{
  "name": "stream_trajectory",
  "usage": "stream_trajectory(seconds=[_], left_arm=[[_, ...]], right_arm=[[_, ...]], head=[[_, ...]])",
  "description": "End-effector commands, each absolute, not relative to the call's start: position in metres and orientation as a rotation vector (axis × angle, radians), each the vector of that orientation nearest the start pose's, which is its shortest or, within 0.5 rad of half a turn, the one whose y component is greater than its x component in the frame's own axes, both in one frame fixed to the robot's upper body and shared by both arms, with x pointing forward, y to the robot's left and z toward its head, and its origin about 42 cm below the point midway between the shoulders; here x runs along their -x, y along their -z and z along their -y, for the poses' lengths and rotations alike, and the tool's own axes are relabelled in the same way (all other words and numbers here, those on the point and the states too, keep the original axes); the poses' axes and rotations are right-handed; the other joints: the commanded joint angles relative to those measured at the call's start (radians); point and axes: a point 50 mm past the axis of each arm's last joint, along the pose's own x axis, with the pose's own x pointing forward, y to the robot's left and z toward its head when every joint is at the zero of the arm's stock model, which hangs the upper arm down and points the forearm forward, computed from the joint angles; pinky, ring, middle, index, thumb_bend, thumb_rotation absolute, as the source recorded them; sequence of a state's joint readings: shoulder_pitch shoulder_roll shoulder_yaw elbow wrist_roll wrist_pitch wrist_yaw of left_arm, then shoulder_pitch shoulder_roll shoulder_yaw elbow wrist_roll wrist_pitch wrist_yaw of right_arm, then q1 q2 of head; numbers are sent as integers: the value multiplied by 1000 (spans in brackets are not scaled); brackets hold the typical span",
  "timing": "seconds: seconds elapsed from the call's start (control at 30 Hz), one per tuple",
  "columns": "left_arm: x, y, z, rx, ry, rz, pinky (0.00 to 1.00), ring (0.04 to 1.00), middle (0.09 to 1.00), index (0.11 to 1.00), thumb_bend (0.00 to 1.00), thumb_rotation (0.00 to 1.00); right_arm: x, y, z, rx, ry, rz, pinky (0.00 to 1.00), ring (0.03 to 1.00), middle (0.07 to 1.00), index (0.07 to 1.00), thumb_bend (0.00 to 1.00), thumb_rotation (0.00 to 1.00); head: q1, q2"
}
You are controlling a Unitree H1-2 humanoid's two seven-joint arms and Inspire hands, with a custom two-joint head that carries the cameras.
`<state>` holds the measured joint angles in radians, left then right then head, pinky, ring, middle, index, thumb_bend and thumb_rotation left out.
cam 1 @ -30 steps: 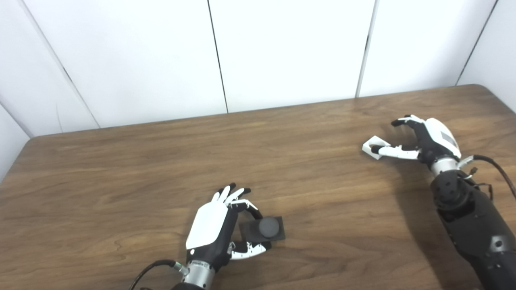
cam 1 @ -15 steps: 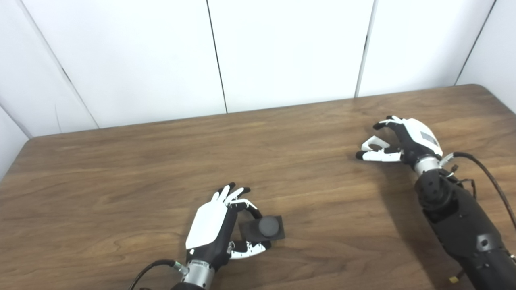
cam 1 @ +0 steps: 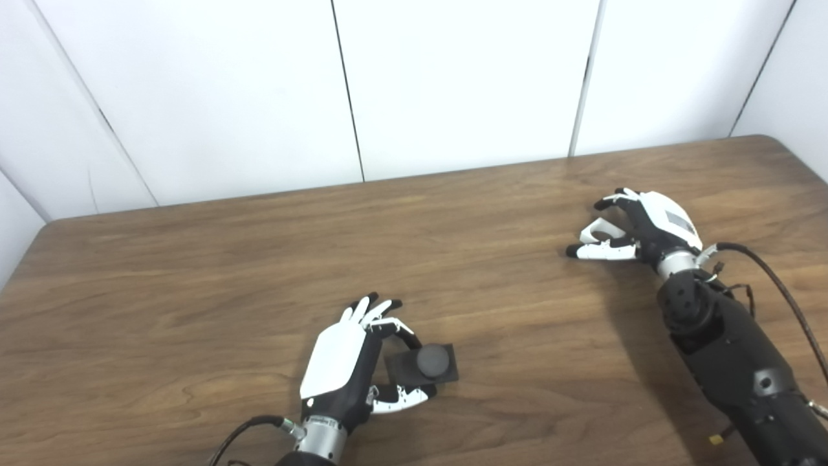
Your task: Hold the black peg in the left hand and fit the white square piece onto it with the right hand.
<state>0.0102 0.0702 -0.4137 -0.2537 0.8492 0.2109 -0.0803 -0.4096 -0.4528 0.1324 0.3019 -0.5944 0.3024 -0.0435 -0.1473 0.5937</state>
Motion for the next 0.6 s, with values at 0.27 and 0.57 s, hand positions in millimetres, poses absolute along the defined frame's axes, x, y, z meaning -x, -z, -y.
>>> stream_trajectory(seconds=[0.27,0.57], left_arm=[[-261,-144,-126,-890,276,169,1000,993,899,488,518,67],[-260,-145,-125,-887,270,173,1000,993,899,488,519,66]], right_arm=[[-424,-194,369,1069,233,-90,944,981,946,780,946,519],[-419,-193,377,1074,249,-111,905,975,937,763,922,488]], head=[[-5,0],[-5,4]])
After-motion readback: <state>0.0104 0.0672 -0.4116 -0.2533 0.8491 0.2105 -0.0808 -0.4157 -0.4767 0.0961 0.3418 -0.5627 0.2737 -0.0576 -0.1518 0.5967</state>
